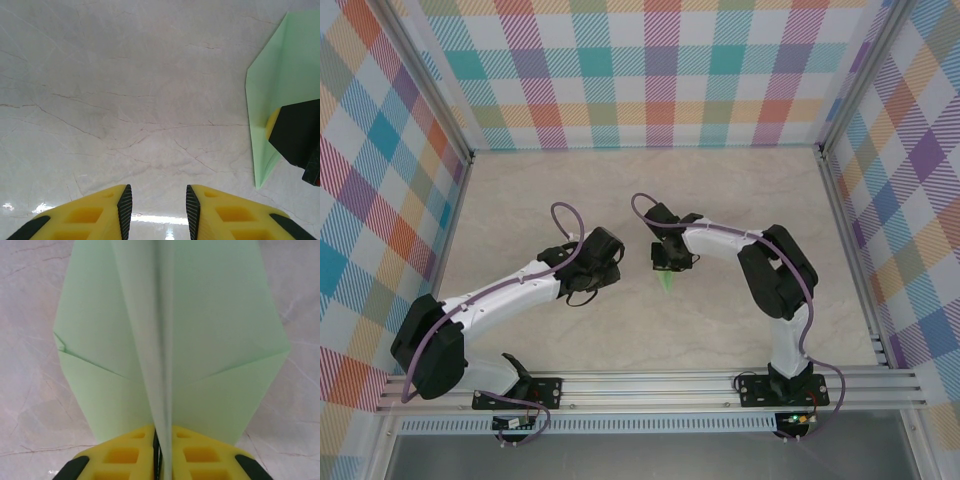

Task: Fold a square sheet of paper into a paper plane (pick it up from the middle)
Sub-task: Move a paper plane to the center of the table, then reset both arms

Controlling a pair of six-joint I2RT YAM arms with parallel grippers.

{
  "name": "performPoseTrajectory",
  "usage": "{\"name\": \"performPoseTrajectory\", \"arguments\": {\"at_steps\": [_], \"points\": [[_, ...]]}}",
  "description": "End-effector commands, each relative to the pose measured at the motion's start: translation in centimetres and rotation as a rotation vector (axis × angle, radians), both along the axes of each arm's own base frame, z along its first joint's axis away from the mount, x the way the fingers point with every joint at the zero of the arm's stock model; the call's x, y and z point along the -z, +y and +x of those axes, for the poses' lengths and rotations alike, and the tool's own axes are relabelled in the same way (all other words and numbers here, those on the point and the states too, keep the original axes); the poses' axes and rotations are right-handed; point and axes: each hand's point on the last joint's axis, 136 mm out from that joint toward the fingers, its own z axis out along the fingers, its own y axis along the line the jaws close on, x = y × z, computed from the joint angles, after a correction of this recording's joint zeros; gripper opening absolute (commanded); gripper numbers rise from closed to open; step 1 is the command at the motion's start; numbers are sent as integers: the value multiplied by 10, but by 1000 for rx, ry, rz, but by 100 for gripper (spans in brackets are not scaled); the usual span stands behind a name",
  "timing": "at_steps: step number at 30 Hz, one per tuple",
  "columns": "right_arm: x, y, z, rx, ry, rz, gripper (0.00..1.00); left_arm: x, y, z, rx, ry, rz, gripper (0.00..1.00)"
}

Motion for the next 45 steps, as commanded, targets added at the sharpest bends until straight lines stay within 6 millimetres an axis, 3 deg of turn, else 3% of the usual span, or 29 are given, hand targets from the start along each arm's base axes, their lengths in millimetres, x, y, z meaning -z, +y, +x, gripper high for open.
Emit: {"name": "performPoseTrajectory", "arguments": {"at_steps": [1, 10, 15, 19, 23, 27, 29, 32, 36, 40, 43, 45], "points": [[-17, -3, 0, -24, 8, -17, 15, -5, 10, 0, -13, -19, 24, 36], [-66, -6, -2, -55, -65, 14, 29, -13, 20, 0, -20, -47, 55, 37], [-112, -20, -6, -53, -181, 43, 34, -18, 25, 0, -20, -66, 73, 38], [-156, -48, -11, -23, -346, 33, 40, -24, 32, 2, -20, -95, 101, 38], [-193, -89, -18, 33, -528, -17, 46, -31, 43, 4, -35, -130, 136, 38], [-220, -139, -30, 146, -715, -86, 67, -41, 60, 5, -71, -179, 177, 48], [-232, -165, -37, 197, -809, -121, 81, -48, 71, 5, -85, -216, 209, 59], [-230, -200, -43, 287, -863, -197, 100, -57, 88, 5, -109, -264, 253, 80], [-205, -225, -38, 302, -849, -303, 100, -64, 107, 5, -136, -301, 314, 100], [-168, -248, -24, 299, -770, -425, 100, -73, 127, 7, -176, -332, 396, 100], [-135, -262, -9, 315, -698, -400, 100, -76, 143, 10, -210, -362, 458, 100], [-114, -262, 2, 300, -660, -335, 100, -72, 153, 12, -228, -343, 471, 100]]}}
